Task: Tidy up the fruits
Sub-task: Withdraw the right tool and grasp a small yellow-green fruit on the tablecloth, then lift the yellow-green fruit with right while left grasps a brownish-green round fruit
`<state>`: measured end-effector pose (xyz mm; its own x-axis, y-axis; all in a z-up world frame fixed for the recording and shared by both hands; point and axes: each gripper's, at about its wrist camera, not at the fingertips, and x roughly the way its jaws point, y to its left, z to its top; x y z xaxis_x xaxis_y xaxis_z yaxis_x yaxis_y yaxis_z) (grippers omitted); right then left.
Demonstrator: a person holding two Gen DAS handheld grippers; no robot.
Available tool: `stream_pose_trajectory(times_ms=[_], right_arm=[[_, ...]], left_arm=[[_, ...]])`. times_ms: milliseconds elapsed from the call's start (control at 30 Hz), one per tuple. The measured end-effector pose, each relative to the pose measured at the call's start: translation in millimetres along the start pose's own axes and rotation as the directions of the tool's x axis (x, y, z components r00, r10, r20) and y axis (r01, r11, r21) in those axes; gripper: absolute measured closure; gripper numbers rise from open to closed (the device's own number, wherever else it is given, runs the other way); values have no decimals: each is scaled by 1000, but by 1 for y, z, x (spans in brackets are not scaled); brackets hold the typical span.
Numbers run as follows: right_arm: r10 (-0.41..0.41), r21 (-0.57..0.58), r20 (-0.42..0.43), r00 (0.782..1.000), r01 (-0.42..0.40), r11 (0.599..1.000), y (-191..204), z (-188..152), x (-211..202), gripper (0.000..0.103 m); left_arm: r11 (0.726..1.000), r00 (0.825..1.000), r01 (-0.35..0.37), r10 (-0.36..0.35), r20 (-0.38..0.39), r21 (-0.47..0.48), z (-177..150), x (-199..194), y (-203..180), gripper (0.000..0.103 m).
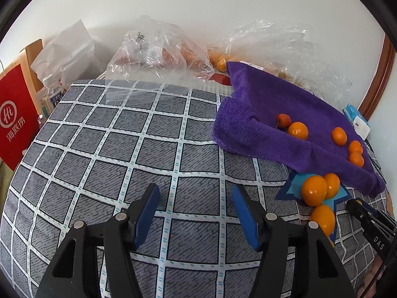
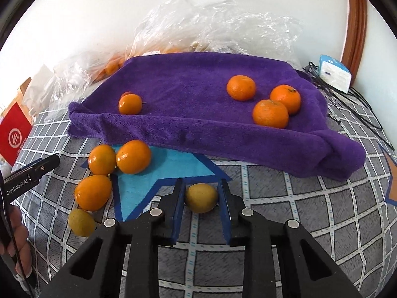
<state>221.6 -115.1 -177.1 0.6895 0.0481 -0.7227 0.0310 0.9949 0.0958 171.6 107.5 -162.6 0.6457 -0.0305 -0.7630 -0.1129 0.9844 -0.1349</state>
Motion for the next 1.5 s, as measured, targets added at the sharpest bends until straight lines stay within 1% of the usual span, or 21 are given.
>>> stream_pose_trajectory(times_ms=[100, 200, 300, 367, 400, 433, 467, 533, 667, 700, 767, 867, 967, 1000, 1033, 1067, 1133, 1167, 1300, 1367, 1500], right_arm=[[6, 18, -4, 1000, -6, 1000, -8, -3, -3, 77], [-14, 1, -5, 1000, 14, 1000, -11, -7, -6, 77], [-23, -2, 8, 1000, 23, 1000, -16, -10, -9, 77], [-24, 14, 8, 1000, 24, 1000, -23, -12, -11, 77], [-17, 20, 6, 1000, 17, 1000, -26, -12, -11, 77], [-10, 26, 3, 1000, 10, 1000, -30, -12, -12, 77], [-14, 24, 3, 1000, 14, 1000, -33, -12, -14, 77], [-38, 14, 9, 999, 38, 999, -38, -13, -18, 77], [-61, 24, 23, 998, 60, 998, -53, -16, -29, 77], [-68, 32, 25, 997, 67, 997, -58, -17, -31, 77], [-67, 57, 25, 997, 66, 996, -68, -21, -35, 77], [-59, 82, 25, 998, 57, 995, -78, -26, -41, 77], [-63, 82, 31, 998, 60, 995, -83, -32, -47, 77], [-61, 81, 34, 998, 59, 995, -84, -34, -48, 77], [-59, 80, 36, 998, 56, 995, -86, -36, -49, 76], [-58, 78, 39, 998, 55, 995, -86, -38, -50, 77], [-60, 80, 39, 997, 57, 995, -87, -41, -51, 77], [-57, 82, 38, 998, 54, 995, -88, -43, -52, 77], [-47, 79, 42, 998, 43, 996, -86, -48, -55, 77], [-43, 73, 42, 998, 40, 997, -85, -47, -58, 77], [-43, 72, 47, 998, 39, 997, -84, -42, -59, 77]], left_arm=[[1000, 1000, 4, -4, 2, -1, 0, 0, 0, 44], [1000, 1000, 23, -23, 8, -3, 0, -1, 2, 44], [998, 997, 67, -67, 25, 8, -2, -6, 0, 44], [993, 993, 108, -109, 43, 44, -4, -12, -8, 44], [989, 989, 136, -138, 44, 62, -5, -15, -13, 44], [981, 982, 180, -183, 37, 78, -7, -18, -18, 44], [974, 977, 208, -211, 21, 86, -8, -19, -23, 44], [966, 970, 244, -244, -14, 88, -14, -22, -35, 44], [943, 946, 323, -320, -45, 75, -27, -33, -55, 44], [941, 944, 328, -325, -58, 76, -29, -34, -58, 44], [942, 945, 324, -318, -79, 87, -36, -34, -68, 44], [947, 951, 304, -296, -88, 104, -45, -36, -80, 44], [961, 967, 243, -230, -106, 131, -52, -32, -91, 52], [965, 974, 220, -209, -87, 145, -54, -33, -95, 53], [966, 977, 209, -199, -78, 153, -54, -33, -96, 55], [965, 977, 207, -197, -79, 163, -56, -34, -100, 59], [966, 981, 189, -180, -70, 175, -55, -34, -102, 75], [968, 985, 172, -163, -62, 183, -56, -36, -104, 76], [968, 984, 173, -165, -59, 181, -50, -40, -99, 77], [974, 989, 149, -144, -41, 173, -48, -45, -94, 77], [979, 991, 134, -134, -7, 156, -42, -53, -81, 77]])
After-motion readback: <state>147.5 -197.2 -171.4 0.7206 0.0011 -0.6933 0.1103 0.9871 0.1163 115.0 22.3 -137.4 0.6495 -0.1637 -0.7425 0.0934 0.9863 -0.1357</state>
